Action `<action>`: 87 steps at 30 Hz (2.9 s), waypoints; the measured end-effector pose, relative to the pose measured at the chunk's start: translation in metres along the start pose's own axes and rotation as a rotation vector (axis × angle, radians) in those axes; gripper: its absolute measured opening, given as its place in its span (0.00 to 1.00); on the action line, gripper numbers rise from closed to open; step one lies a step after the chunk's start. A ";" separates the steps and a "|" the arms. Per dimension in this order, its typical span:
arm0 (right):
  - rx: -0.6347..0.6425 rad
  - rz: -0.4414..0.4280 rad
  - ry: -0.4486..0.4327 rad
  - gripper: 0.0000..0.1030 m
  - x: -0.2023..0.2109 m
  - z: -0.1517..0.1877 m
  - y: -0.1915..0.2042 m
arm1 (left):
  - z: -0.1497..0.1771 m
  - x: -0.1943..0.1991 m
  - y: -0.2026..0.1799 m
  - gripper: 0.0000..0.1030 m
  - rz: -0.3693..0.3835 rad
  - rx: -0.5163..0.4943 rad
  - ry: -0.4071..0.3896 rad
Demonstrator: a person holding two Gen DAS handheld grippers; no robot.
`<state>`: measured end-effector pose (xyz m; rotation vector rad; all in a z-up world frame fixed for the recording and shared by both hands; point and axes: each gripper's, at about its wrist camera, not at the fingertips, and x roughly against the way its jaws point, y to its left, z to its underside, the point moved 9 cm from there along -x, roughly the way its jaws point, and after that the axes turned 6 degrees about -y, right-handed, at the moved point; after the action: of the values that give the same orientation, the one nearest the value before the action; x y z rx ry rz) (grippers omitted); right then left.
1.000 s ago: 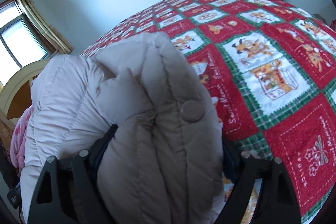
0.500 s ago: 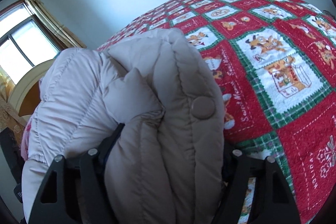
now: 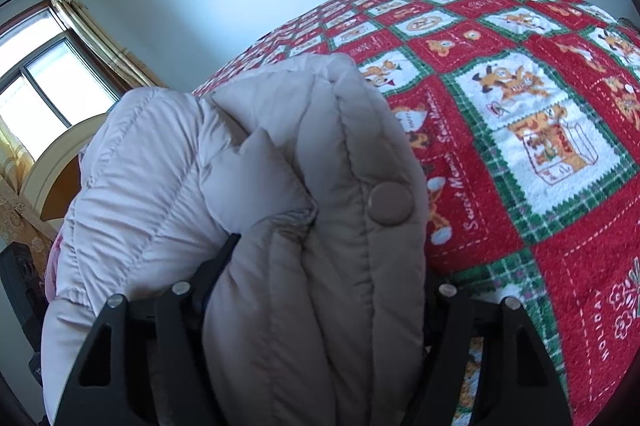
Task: Fold large clothes
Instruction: 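Fold the jacket over with both grippers and lay it down, then grasp the folded pink-beige jacket bundle with both grippers side by side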
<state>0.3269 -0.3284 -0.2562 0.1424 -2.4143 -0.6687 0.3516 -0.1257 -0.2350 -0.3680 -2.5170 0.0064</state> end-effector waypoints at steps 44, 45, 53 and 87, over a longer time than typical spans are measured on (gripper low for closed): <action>0.257 0.588 -0.175 0.81 0.074 -0.084 0.060 | -0.106 0.038 0.003 0.99 -0.281 -0.019 -0.067; 0.267 0.567 -0.155 0.82 0.070 -0.086 0.068 | -0.109 0.035 -0.003 0.99 -0.291 -0.030 -0.076; 0.120 0.491 -0.048 0.78 0.001 -0.054 0.035 | -0.075 -0.025 -0.034 0.99 -0.318 -0.100 -0.020; 0.083 0.503 -0.020 0.87 -0.024 -0.030 -0.001 | -0.043 -0.070 -0.032 1.00 -0.299 -0.042 0.046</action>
<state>0.3644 -0.3363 -0.2495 -0.4270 -2.3592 -0.3384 0.4223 -0.1780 -0.2351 -0.0055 -2.5047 -0.1708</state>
